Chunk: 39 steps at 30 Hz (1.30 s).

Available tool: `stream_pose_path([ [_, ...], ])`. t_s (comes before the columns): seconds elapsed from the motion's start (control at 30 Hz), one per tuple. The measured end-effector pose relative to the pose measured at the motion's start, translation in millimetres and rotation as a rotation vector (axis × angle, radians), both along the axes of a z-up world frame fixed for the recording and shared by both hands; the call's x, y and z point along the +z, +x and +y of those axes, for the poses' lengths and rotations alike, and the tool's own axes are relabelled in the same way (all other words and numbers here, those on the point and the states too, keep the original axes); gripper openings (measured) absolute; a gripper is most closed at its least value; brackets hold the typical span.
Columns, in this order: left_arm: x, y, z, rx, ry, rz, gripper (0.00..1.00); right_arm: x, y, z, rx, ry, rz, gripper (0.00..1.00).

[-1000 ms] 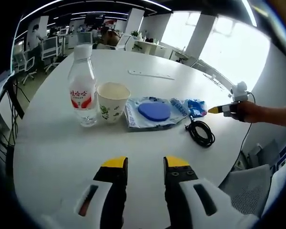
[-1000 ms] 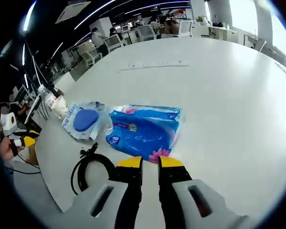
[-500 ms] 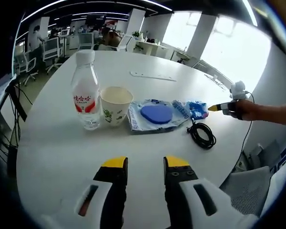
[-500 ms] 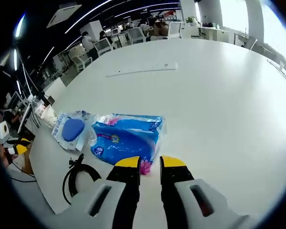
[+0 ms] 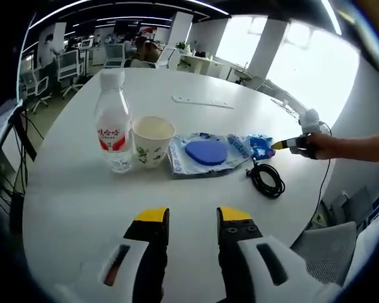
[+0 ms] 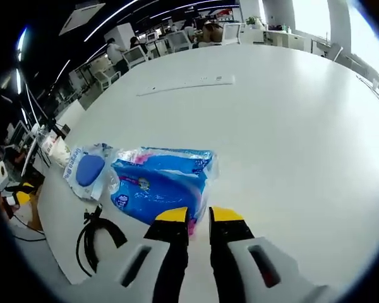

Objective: Arrange the tabletop items into an orderly group along one side of the table until the central work area is clear of visible clutter.

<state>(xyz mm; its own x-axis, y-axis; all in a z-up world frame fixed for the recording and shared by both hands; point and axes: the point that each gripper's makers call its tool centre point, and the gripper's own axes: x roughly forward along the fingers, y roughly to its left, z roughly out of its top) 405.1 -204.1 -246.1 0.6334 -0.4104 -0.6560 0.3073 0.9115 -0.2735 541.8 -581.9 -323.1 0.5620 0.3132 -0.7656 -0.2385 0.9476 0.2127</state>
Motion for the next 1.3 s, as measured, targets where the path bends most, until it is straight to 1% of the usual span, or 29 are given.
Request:
stream_pose_path([
  [0.1, 2.4, -0.6, 1.0, 0.0, 0.002, -0.005, 0.29, 0.4, 0.5, 2.1, 0.006, -0.001, -0.003, 0.02],
  [0.3, 1.5, -3.0, 3.2, 0.002, 0.004, -0.003, 0.28, 0.1, -0.3, 3.2, 0.016, -0.008, 0.0, 0.0],
  [0.8, 0.3, -3.4, -1.7, -0.006, 0.0, -0.003, 0.29, 0.0, -5.8, 1.3, 0.033, -0.011, 0.002, 0.0],
  [0.97, 1.3, -3.8, -0.7, -0.003, -0.001, -0.003, 0.29, -0.8, -4.8, -1.8, -0.01, -0.001, 0.007, 0.0],
  [1.0, 1.3, -3.9, -0.3, -0.004, 0.001, -0.003, 0.29, -1.6, -4.0, -3.2, -0.037, 0.006, 0.01, 0.0],
  [1.13, 1.2, -3.9, 0.4, -0.002, 0.0, -0.003, 0.28, -2.6, -2.2, -5.2, -0.096, 0.019, 0.014, 0.0],
  [1.3, 0.0, -4.1, -0.3, -0.003, 0.0, -0.003, 0.29, -0.5, -0.5, -2.7, -0.127, 0.015, 0.01, 0.0],
])
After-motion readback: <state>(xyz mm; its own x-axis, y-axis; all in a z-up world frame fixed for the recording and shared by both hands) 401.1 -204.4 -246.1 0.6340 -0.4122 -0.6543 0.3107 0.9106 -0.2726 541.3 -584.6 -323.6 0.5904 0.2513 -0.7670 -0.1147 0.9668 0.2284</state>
